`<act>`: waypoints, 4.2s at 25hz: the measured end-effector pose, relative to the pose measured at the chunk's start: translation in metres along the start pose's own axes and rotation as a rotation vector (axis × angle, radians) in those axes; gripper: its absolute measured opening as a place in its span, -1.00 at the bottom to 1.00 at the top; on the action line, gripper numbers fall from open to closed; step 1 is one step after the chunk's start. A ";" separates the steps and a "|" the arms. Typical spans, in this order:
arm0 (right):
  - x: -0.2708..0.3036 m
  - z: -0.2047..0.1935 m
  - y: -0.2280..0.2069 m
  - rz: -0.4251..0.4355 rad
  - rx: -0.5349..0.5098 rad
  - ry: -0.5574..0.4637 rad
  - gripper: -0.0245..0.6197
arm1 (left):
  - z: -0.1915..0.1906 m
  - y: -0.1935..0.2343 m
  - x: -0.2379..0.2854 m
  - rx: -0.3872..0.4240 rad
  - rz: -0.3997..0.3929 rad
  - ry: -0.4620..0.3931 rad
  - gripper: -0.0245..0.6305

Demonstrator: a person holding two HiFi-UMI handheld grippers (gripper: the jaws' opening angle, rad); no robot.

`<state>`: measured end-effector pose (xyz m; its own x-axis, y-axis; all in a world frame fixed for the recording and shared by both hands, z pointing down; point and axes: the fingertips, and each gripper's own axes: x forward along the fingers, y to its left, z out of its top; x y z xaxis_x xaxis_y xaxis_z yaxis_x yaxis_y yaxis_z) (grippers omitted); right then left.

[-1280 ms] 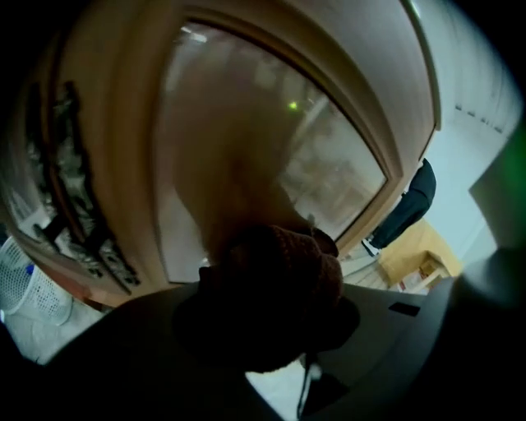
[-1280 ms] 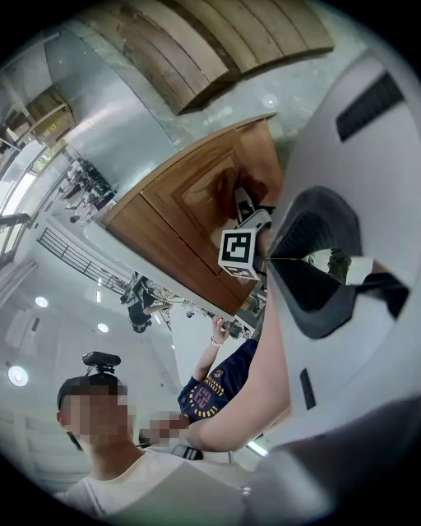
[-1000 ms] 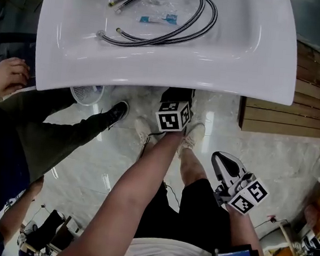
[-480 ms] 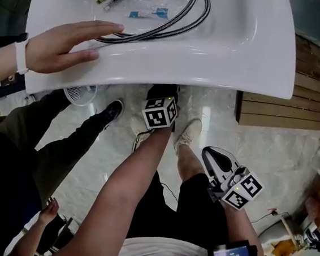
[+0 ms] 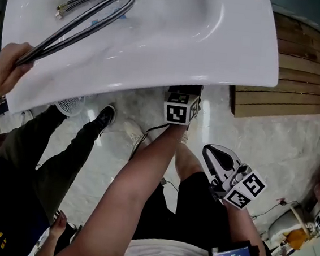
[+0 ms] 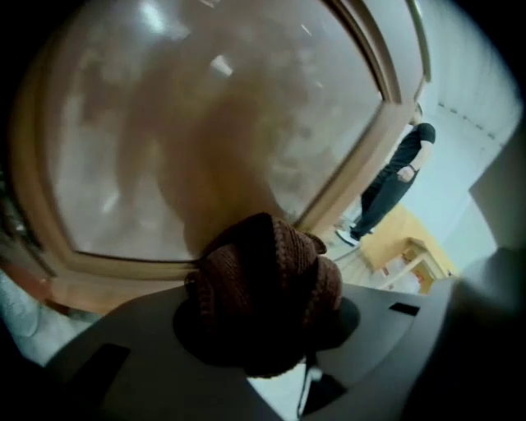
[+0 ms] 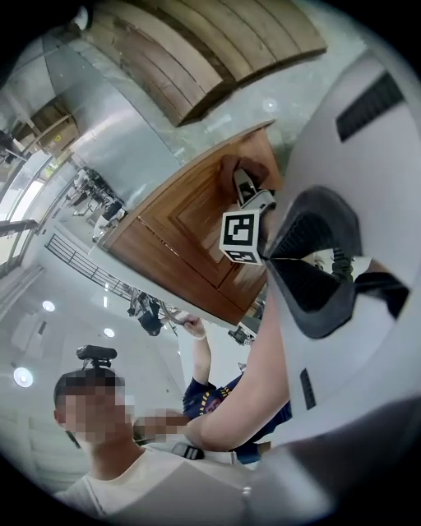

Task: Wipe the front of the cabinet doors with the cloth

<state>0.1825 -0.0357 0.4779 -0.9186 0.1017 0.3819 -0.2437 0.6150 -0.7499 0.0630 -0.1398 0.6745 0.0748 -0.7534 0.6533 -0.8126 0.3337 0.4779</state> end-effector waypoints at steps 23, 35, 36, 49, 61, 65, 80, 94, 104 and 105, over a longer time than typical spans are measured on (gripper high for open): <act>0.021 -0.009 0.039 0.032 -0.042 0.038 -0.88 | -0.027 0.178 -0.105 -0.126 0.349 0.027 -0.46; 0.058 -0.018 0.099 0.110 -0.084 0.088 -0.88 | 0.040 0.181 -0.188 0.140 0.314 -0.042 -0.46; 0.060 -0.019 0.101 0.111 -0.085 0.090 -0.88 | 0.040 0.180 -0.189 0.125 0.301 -0.038 -0.46; 0.104 -0.011 0.129 0.147 -0.156 0.064 -0.88 | 0.032 0.286 -0.260 -0.073 0.441 -0.065 -0.46; 0.130 -0.013 0.150 0.182 -0.179 0.068 -0.88 | 0.026 0.329 -0.312 -0.131 0.553 -0.084 -0.46; 0.131 -0.016 0.154 0.178 -0.165 0.070 -0.88 | 0.026 0.347 -0.328 -0.090 0.584 -0.054 -0.46; 0.144 -0.026 0.133 0.152 -0.155 0.076 -0.88 | -0.013 0.355 -0.269 -0.064 0.519 0.059 -0.46; 0.128 -0.019 0.099 0.122 -0.146 0.116 -0.88 | -0.002 0.190 -0.142 0.073 0.075 0.087 -0.46; 0.139 -0.017 0.093 0.122 -0.154 0.127 -0.88 | -0.044 0.313 -0.183 -0.105 0.366 0.157 -0.46; 0.140 -0.017 0.094 0.126 -0.154 0.129 -0.88 | -0.045 0.328 -0.195 -0.107 0.403 0.160 -0.46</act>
<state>0.0361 0.0500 0.4703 -0.8891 0.2779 0.3637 -0.0701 0.7025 -0.7082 -0.1918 0.1419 0.7298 -0.1405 -0.4572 0.8782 -0.7313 0.6458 0.2193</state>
